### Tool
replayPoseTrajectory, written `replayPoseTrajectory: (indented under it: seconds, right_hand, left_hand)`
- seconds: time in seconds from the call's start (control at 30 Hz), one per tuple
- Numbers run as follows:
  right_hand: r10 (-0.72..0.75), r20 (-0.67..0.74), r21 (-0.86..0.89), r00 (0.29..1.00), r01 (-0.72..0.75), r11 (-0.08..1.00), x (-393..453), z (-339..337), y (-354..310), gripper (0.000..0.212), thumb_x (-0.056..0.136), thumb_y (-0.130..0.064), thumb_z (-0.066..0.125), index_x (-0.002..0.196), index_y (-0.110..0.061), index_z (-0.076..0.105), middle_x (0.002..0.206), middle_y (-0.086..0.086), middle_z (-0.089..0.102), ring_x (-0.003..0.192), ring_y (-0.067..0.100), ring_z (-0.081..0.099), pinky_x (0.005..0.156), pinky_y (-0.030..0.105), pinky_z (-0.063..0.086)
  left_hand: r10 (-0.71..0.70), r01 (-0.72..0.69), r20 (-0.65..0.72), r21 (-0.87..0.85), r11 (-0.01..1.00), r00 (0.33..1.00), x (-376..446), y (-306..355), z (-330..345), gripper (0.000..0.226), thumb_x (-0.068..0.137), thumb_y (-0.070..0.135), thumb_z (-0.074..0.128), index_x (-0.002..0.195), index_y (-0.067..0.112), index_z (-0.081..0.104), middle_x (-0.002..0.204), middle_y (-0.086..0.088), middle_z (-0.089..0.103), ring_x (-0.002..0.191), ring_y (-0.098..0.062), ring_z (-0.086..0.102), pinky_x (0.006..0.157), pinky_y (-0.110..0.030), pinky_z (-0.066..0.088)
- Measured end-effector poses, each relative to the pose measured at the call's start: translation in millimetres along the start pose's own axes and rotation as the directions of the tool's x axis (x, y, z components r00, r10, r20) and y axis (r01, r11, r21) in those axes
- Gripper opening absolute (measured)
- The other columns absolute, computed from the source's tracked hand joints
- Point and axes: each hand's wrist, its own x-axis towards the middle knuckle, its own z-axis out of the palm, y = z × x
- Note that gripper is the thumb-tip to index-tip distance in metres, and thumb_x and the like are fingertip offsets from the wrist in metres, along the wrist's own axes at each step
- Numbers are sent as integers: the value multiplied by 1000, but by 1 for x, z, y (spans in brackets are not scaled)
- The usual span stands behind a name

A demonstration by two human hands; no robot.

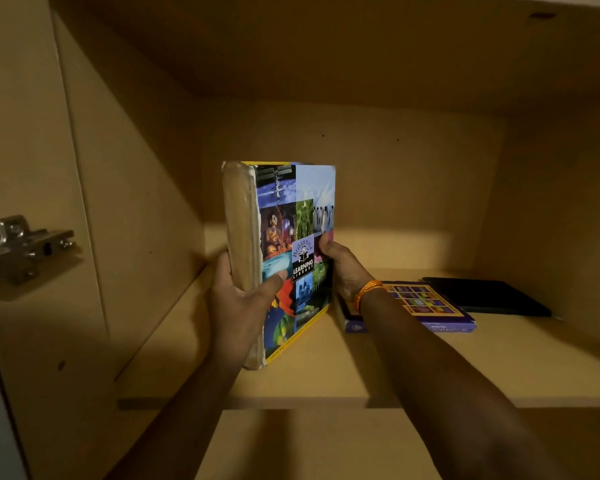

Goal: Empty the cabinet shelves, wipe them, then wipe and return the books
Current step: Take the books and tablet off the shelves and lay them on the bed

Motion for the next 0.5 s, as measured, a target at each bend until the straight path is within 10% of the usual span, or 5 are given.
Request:
replayPoseTrajectory:
  seconds: [0.5]
  right_hand:
    - [-195,-199,-217,960,151,964,-159,-67,-105,47,98,-42,55,124,-4,65,114,17,73,107,33,70,90,39,57]
  left_hand:
    - [-38,144,244,-435,889,969,-51,50,31,51,70,8,82,117,16,64,104,-1,77,97,-20,75,78,-30,59]
